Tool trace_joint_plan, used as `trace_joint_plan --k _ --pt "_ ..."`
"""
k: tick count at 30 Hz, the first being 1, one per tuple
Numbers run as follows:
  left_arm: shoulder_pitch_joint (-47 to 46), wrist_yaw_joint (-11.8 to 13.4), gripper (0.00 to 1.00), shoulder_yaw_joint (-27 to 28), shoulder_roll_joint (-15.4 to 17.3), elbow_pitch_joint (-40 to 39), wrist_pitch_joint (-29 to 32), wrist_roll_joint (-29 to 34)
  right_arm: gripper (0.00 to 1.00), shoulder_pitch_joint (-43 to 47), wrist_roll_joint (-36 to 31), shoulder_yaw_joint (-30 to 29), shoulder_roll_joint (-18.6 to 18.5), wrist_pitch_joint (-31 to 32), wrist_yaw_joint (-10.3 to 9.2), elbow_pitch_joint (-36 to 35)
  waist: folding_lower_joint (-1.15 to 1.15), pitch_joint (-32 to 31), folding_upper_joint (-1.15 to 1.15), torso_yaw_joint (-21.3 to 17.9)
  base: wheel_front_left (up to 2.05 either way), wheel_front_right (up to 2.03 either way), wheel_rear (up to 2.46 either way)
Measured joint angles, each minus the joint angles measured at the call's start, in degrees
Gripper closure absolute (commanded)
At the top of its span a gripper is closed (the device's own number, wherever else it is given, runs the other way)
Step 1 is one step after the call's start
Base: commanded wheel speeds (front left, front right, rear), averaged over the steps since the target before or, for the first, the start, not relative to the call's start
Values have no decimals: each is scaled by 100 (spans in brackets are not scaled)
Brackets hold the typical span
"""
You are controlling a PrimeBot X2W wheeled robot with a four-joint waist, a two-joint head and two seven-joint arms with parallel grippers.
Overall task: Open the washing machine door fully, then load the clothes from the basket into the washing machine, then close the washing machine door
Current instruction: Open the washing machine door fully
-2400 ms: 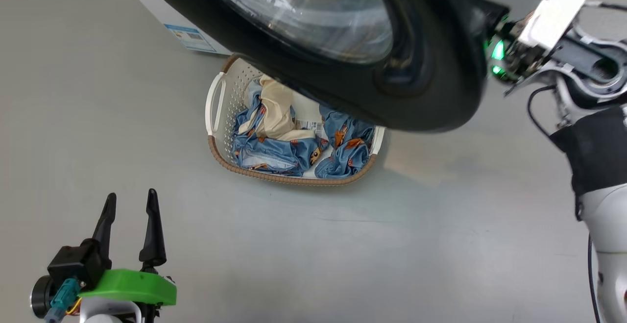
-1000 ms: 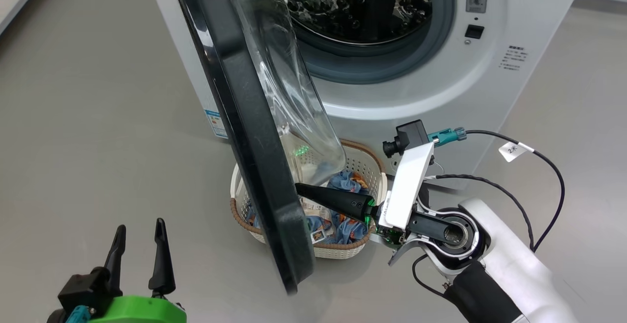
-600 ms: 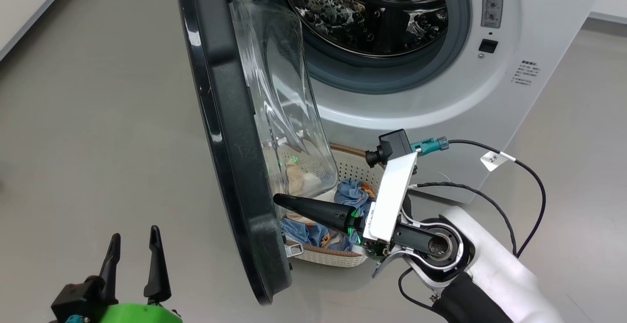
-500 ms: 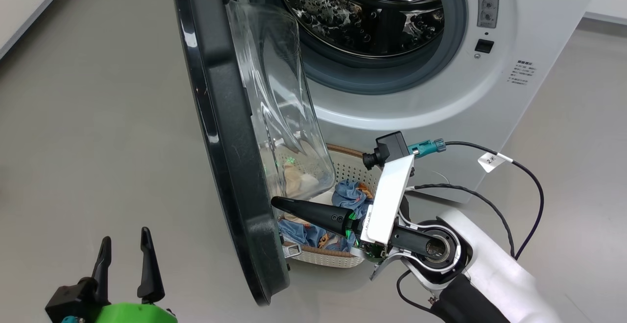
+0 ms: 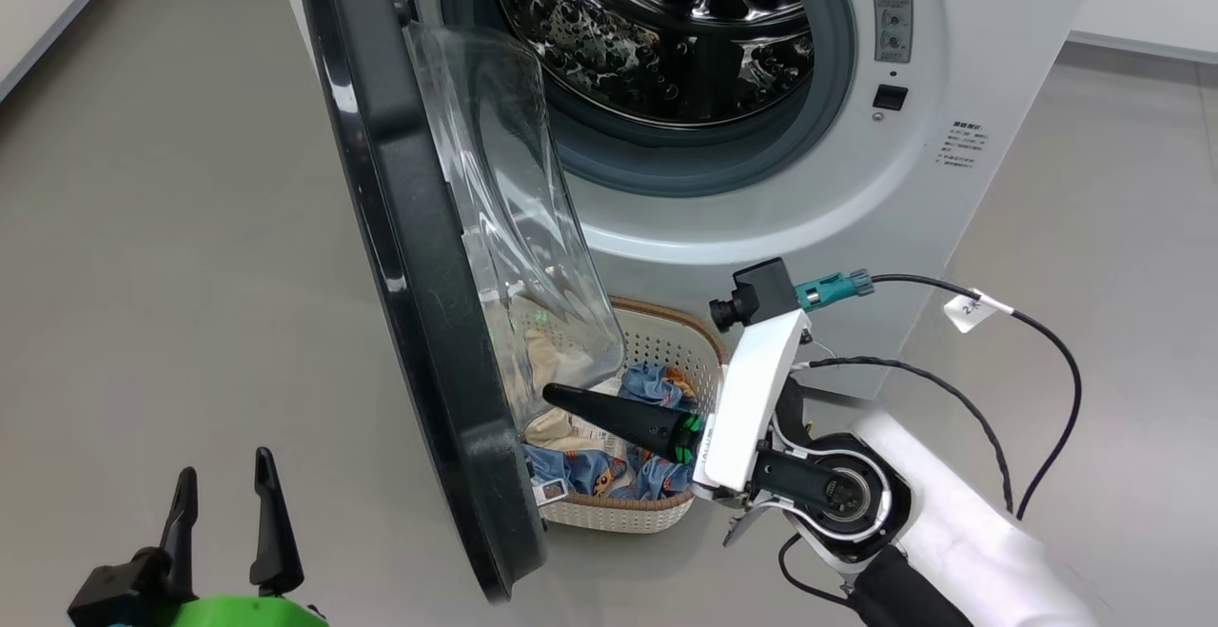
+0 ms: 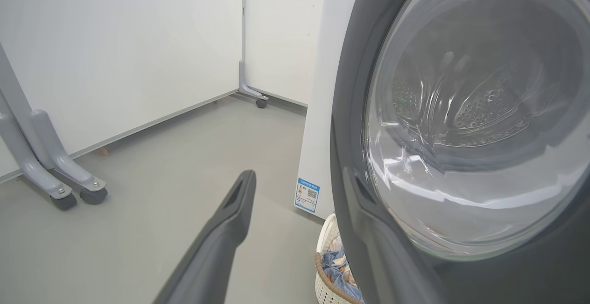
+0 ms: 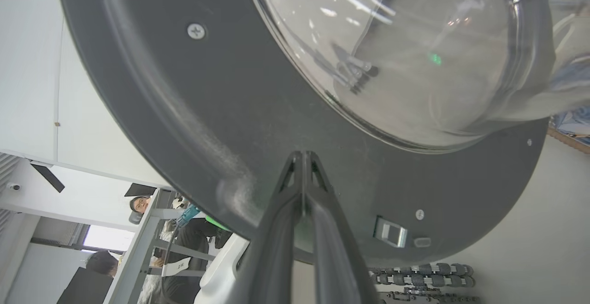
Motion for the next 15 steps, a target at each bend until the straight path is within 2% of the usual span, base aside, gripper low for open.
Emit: trace_joint_plan --k 1,3,4,5,6,15 --pt "1 0 0 29 0 -2 0 0 62 -1 -82 1 -60 -49 0 -5 0 -14 0 -15 0 0 0" --pt "11 0 0 74 2 -9 0 2 47 -1 -253 -14 -176 -178 0 -35 0 -43 0 -45 0 0 0" --pt "26 1 0 92 2 -20 0 8 22 -2 -337 -12 -241 -240 0 -69 0 -54 0 -63 0 0 0" --pt "36 1 0 107 2 -26 0 9 6 -3 -461 -12 -293 -319 0 -112 0 -63 0 -82 0 0 0" --pt "36 1 0 107 2 -26 0 9 0 -3 -461 -12 -293 -319 0 -112 0 -63 0 -82 0 0 0" --pt "160 16 0 346 4 -108 0 56 0 -122 -1774 101 -973 -1305 0 -414 0 -146 0 -301 0 0 0"
